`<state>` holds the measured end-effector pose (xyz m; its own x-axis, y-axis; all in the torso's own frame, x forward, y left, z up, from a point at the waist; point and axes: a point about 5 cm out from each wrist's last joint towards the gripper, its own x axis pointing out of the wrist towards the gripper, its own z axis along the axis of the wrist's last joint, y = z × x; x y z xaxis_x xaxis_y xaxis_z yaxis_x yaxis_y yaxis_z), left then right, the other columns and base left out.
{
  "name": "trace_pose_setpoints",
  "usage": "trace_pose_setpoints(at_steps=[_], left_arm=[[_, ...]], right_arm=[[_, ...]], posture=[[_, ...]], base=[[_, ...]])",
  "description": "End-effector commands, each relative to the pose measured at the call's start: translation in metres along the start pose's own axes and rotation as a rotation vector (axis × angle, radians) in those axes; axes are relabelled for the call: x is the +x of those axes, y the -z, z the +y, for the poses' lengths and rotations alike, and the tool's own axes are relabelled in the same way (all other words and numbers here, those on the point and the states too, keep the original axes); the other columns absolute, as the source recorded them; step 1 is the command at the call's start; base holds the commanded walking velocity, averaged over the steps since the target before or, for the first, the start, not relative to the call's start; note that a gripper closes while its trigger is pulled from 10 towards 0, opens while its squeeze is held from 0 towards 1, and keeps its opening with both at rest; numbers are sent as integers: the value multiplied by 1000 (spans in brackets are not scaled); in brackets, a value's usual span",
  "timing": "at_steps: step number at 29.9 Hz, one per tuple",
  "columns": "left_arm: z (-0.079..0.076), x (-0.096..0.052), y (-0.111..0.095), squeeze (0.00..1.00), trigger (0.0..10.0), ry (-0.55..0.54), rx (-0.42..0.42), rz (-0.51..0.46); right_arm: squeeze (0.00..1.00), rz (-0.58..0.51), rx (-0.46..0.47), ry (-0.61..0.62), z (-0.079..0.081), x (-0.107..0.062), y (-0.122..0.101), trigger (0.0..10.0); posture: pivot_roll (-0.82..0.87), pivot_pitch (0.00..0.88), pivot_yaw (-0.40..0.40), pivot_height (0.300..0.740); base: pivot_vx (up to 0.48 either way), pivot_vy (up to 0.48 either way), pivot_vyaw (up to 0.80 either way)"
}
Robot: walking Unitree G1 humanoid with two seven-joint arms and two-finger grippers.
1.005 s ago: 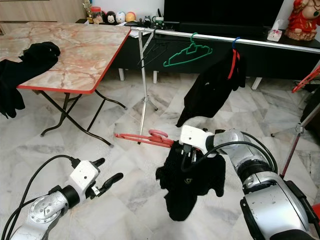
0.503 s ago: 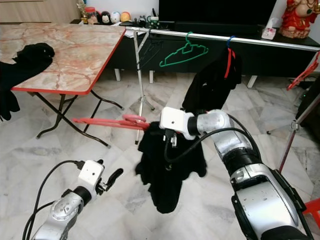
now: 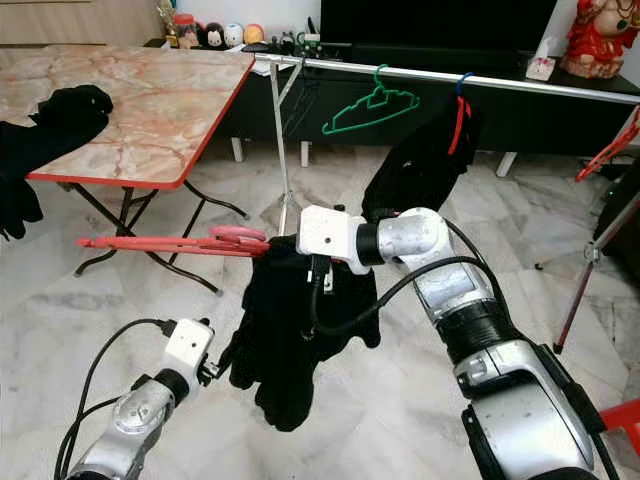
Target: Hang hanger
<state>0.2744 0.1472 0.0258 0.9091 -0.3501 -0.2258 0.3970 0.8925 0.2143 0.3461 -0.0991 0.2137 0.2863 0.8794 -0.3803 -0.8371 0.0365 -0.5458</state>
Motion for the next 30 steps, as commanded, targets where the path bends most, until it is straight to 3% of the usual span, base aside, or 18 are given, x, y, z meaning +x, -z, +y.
trace_pose_setpoints(at_steps=[1,10,11,13,14,30], left_arm=[[-1,1,0,0,10000,18,14,0],[-5,3,3,0,10000,50,43,12],[-5,4,4,0,2824,48,49,9],[-5,5,5,0,2824,46,51,7],[-5,5,5,0,0,43,58,9],[-5,6,7,0,0,44,57,-8]], right_arm=[[0,-40,-33,7,-4,-2,-12,0],[0,-51,-33,-1,-2,-2,-18,0],[0,-55,-30,-6,0,-3,-22,0],[0,-55,-28,-9,1,-3,-22,0],[0,-53,-27,-8,1,-3,-23,0],[0,-46,-23,-5,1,-2,-26,0]], posture=[[-166,0,22,732],[-166,0,21,732],[-170,0,19,732],[-170,0,19,732],[-168,0,17,732],[-166,0,14,732]], base=[[0,0,0],[0,0,0],[0,0,0],[0,0,0],[0,0,0],[0,0,0]])
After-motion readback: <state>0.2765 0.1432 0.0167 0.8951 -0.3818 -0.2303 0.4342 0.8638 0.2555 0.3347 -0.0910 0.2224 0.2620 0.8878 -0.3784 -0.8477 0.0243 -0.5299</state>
